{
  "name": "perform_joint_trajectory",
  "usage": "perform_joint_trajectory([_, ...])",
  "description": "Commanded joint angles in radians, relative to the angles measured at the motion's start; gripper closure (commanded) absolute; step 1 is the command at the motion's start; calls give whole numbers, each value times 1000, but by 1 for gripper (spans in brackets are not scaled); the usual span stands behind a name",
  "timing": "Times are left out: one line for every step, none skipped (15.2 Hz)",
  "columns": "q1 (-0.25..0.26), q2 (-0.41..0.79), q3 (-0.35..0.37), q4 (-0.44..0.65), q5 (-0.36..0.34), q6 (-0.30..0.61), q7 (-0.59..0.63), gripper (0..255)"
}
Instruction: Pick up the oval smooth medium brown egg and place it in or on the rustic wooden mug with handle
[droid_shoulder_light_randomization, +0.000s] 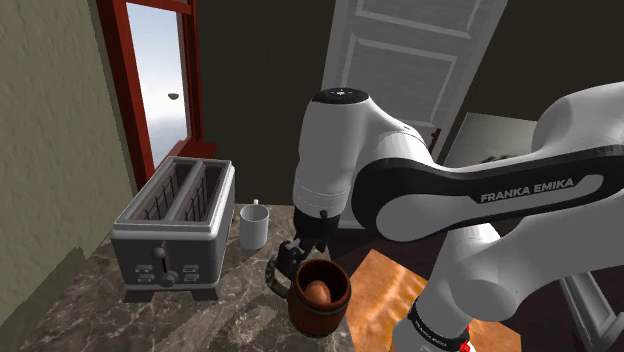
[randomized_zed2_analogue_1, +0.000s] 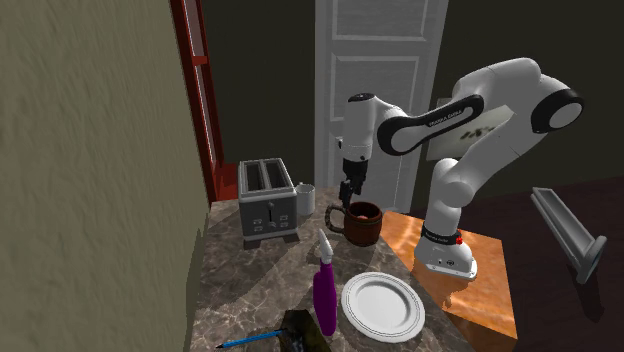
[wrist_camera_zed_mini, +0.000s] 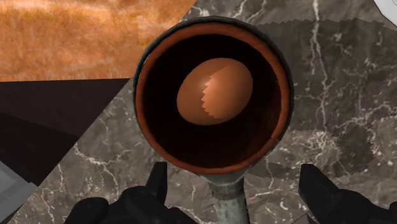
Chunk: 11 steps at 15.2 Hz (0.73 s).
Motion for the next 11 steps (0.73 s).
perform_joint_trajectory([0, 0, 0, 0, 0, 0, 0, 0])
perform_joint_trajectory([0, -9, -8, 28, -5, -36, 0, 0])
perform_joint_trajectory([-1, -15, -15, 57, -9, -72, 1, 0])
perform_joint_trajectory([-2, -20, -22, 88, -14, -107, 1, 0])
perform_joint_trajectory([-4, -23, -27, 112, -18, -134, 2, 0])
perform_joint_trajectory([-4, -23, -27, 112, -18, -134, 2, 0])
perform_joint_trajectory([-4, -23, -27, 112, -18, -134, 2, 0])
perform_joint_trajectory([-4, -23, -27, 112, -18, -134, 2, 0])
perform_joint_trajectory([-4, -23, -27, 112, -18, -134, 2, 0])
perform_joint_trajectory([-4, -23, -27, 112, -18, -134, 2, 0])
perform_joint_trajectory([-4, -23, -27, 112, -18, -134, 2, 0])
